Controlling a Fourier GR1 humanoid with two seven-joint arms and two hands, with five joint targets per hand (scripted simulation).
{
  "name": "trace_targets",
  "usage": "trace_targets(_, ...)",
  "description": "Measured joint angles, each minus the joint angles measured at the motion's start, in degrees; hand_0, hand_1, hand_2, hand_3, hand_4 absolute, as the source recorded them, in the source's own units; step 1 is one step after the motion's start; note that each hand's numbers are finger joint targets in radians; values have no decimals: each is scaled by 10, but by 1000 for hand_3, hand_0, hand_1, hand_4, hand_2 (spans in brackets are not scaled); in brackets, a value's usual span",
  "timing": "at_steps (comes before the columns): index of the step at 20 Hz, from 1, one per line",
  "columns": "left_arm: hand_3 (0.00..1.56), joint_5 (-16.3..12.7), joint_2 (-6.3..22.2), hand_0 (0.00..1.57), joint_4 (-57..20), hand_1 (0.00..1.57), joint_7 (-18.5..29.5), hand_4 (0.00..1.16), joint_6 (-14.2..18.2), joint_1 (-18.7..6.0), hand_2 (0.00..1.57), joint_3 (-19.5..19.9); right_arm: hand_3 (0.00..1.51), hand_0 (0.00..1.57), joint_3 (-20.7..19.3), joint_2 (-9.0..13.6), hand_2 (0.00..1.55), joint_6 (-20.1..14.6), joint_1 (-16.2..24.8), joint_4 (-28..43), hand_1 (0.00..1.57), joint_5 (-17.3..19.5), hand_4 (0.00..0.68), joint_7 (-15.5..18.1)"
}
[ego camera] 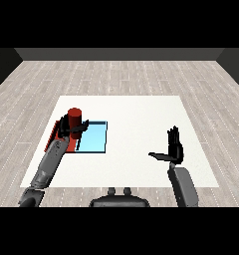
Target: Pick the red can and put it in the red box
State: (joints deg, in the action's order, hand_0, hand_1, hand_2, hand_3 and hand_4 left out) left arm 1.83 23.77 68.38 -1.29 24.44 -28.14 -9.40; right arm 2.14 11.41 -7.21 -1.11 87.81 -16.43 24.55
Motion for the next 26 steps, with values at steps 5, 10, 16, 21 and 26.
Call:
trace_targets(5, 1485, -6, 21, 1571, -152, 1571, 34, 1091, -19, -23, 1566, 51, 0, 0, 2, -3, 0, -1, -22, -32, 0, 16, 0, 9)
trace_targets(10, 1457, 0, 22, 1474, -315, 1474, 95, 1020, -21, -43, 1489, 87, 0, 0, -8, 2, 0, 12, -17, -30, 0, 14, 0, 25)
trace_targets(16, 0, 33, 29, 534, -481, 534, 83, 664, -3, -94, 615, 95, 0, 0, -6, 0, 0, 8, -17, -27, 0, 31, 0, 47)
trace_targets(21, 0, 43, 25, 1128, -568, 1128, 74, 525, 6, -124, 1094, 105, 0, 0, -12, 2, 0, 11, -18, -16, 0, 30, 0, 56)
trace_targets(26, 0, 51, 27, 0, -612, 0, 82, 644, -34, -137, 0, 104, 0, 0, -10, -1, 0, 13, -15, -4, 0, 31, 0, 59)
